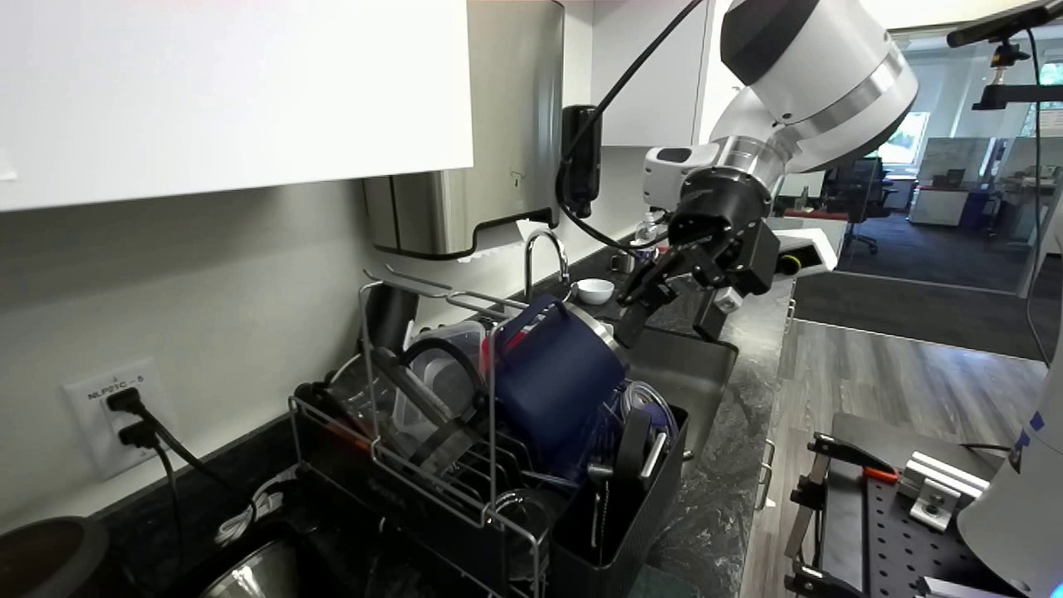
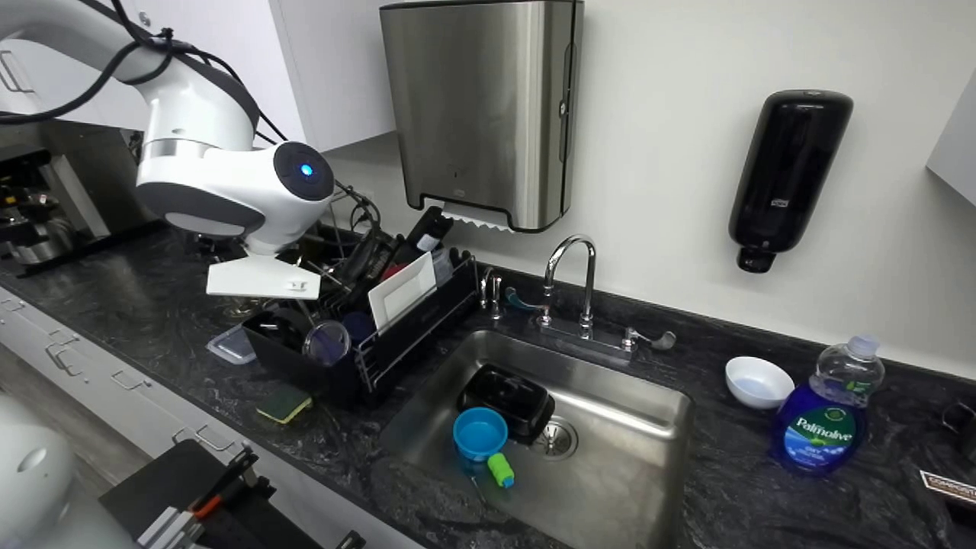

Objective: Remove the dark blue thermos from the dish rack and place it inside the sink

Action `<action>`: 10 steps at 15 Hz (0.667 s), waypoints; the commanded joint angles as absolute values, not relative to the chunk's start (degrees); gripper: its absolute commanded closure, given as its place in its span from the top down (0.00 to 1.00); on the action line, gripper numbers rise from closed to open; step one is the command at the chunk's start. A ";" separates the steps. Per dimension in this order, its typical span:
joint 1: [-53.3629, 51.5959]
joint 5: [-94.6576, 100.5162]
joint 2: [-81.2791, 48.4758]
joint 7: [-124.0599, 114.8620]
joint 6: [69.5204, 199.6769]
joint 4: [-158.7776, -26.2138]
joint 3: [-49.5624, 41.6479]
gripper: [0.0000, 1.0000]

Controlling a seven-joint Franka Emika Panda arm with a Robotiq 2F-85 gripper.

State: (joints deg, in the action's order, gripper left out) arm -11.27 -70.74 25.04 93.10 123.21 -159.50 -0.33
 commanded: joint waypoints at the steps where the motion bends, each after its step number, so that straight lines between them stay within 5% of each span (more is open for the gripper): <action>1: -9.43 -74.31 24.29 98.15 123.50 -159.45 1.69 1.00; 10: -8.60 -79.69 24.20 106.54 126.25 -159.45 4.48 1.00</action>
